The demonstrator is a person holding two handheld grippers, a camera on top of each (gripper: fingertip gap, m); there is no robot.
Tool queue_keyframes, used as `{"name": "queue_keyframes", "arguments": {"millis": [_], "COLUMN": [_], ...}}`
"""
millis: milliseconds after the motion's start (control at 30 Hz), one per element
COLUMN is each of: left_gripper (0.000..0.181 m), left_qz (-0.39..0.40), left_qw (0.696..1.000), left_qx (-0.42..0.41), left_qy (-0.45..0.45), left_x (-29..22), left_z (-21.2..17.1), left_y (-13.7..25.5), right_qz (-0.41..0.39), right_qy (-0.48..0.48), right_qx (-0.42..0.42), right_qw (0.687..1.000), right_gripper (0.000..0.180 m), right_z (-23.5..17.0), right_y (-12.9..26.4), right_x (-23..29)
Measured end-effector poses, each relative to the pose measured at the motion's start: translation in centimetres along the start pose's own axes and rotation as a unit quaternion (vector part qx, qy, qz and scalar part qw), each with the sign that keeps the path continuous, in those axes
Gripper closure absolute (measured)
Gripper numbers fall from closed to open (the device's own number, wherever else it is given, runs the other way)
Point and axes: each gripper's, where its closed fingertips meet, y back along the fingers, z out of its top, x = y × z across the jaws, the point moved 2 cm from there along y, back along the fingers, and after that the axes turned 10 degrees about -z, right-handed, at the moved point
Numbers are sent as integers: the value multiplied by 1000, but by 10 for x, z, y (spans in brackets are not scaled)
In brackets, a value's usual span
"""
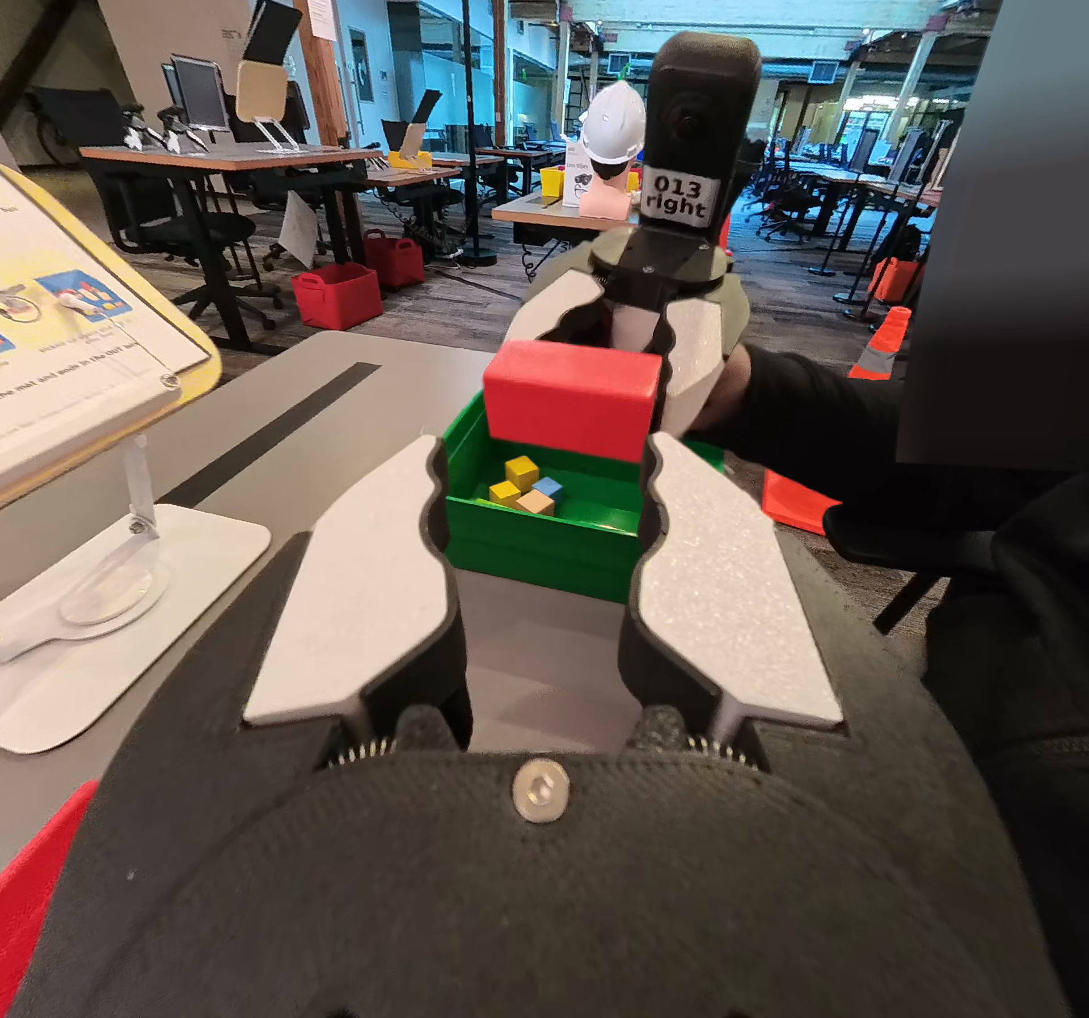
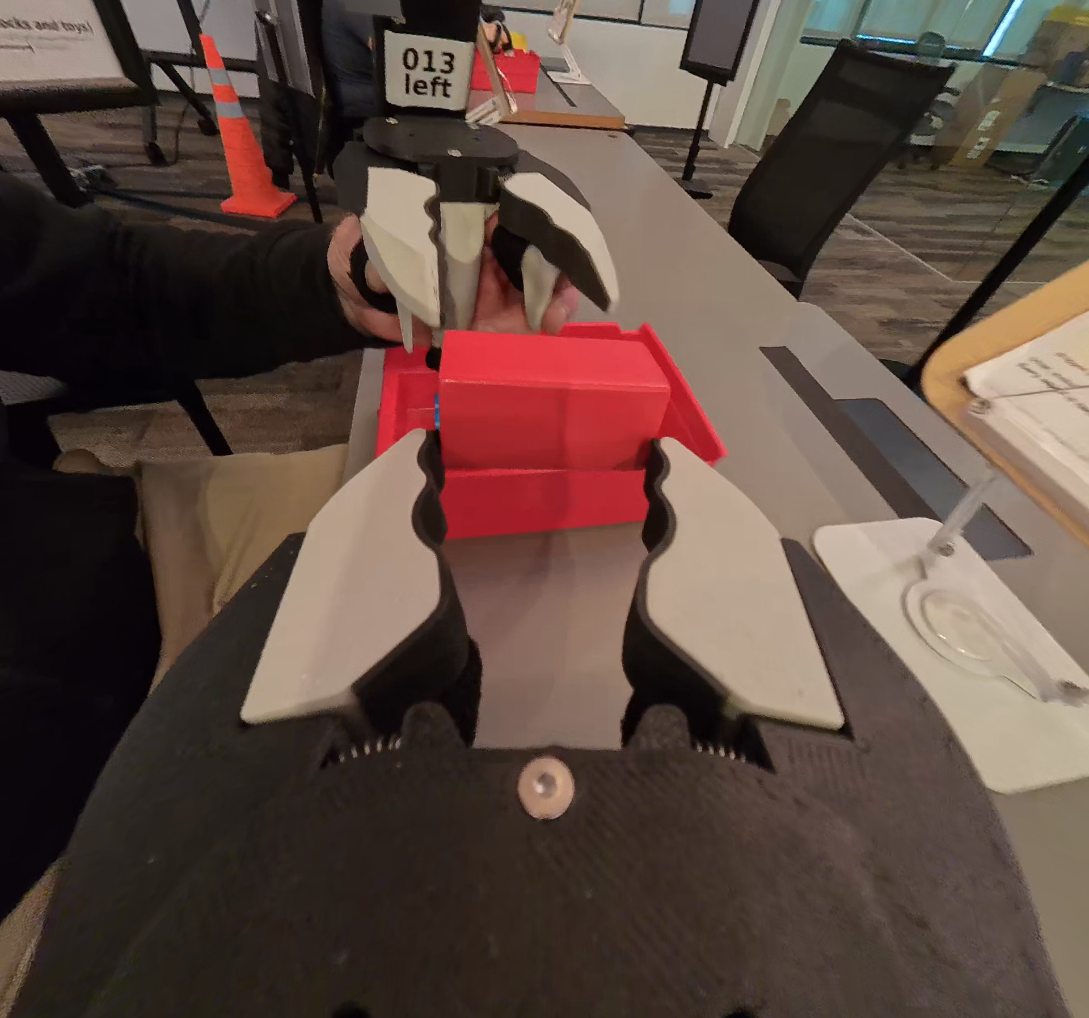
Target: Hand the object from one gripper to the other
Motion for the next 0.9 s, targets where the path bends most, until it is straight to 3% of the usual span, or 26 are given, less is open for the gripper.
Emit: {"name": "queue_keyframes", "arguments": {"millis": [167, 400, 567, 700, 900], "left_gripper": [120, 121, 122, 121, 121], "left_qz": [25, 50, 66, 89, 131], "left_qw": [1000, 998, 996, 990, 972], "left_qx": [-5, 20, 51, 95, 185], "left_qy": [-12, -34, -39, -50, -61], "left_x": [8, 13, 21, 31, 50], "left_z": [10, 8, -6, -21, -45], "left_y": [19, 30, 34, 41, 61], "right_qz": [-38, -54, -40, -34, -10], "right_qy": [2, 22, 30, 46, 54], "right_qx": [43, 210, 337, 452, 546], "right_qw": [998, 976, 940, 890, 836], "right_gripper": [114, 114, 114, 114, 113], "right_z": [-8, -77, -139, -187, -229], "right_y": [49, 99, 109, 114, 119], "right_x": [-33, -48, -39, -38, -33]}}
